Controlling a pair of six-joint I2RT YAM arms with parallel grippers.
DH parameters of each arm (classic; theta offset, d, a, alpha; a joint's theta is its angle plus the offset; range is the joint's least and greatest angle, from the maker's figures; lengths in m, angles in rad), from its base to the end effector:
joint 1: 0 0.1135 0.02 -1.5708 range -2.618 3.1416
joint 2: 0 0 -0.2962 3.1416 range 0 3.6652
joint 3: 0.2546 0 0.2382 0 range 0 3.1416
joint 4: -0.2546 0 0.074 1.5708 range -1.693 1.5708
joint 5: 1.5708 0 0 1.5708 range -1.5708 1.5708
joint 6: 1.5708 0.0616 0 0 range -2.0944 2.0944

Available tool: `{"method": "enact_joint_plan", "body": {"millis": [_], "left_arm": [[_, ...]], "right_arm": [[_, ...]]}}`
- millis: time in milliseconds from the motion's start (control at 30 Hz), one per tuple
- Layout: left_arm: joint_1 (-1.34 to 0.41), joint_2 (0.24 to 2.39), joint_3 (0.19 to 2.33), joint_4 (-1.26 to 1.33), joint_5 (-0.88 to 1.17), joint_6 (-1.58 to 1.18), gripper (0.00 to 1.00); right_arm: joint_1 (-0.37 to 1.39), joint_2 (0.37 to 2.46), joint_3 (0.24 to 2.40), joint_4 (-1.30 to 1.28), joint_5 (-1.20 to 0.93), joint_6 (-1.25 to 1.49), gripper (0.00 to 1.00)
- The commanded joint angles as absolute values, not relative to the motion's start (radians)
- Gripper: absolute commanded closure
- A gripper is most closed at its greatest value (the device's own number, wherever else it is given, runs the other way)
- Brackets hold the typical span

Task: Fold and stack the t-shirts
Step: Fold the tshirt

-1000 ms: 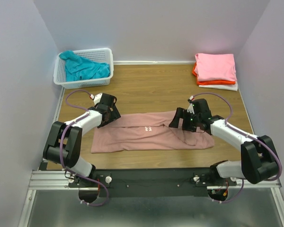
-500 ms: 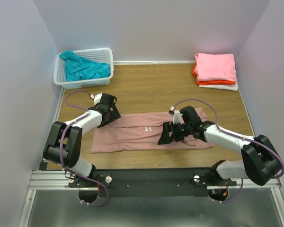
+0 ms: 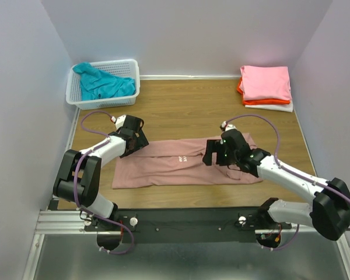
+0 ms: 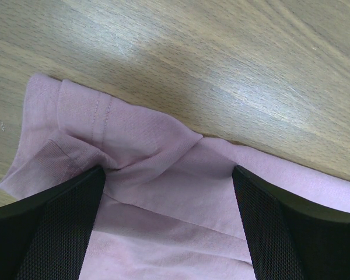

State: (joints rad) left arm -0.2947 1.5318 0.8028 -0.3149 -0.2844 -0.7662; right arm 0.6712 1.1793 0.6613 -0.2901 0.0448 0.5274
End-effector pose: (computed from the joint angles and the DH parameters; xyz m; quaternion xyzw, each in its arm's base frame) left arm 0.2799 -0.0669 0.1856 -0.2591 0.9207 -0.0124 0.2916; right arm 0.1823 0.1413 0.2273 -0.0583 0.9261 0.1927 0.3190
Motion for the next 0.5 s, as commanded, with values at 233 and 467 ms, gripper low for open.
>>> {"method": "enact_joint_plan", "body": {"millis": [233, 467], "left_arm": [[-0.287, 1.552, 0.773, -0.337, -0.308, -0.759, 0.02], [-0.287, 1.559, 0.773, -0.333, -0.305, -0.759, 0.02]], "right_arm": [[0.492, 1.354, 0.741, -0.341, 0.207, 0.529, 0.17], [0.492, 1.405, 0.750, -0.322, 0.160, 0.520, 0.37]]}}
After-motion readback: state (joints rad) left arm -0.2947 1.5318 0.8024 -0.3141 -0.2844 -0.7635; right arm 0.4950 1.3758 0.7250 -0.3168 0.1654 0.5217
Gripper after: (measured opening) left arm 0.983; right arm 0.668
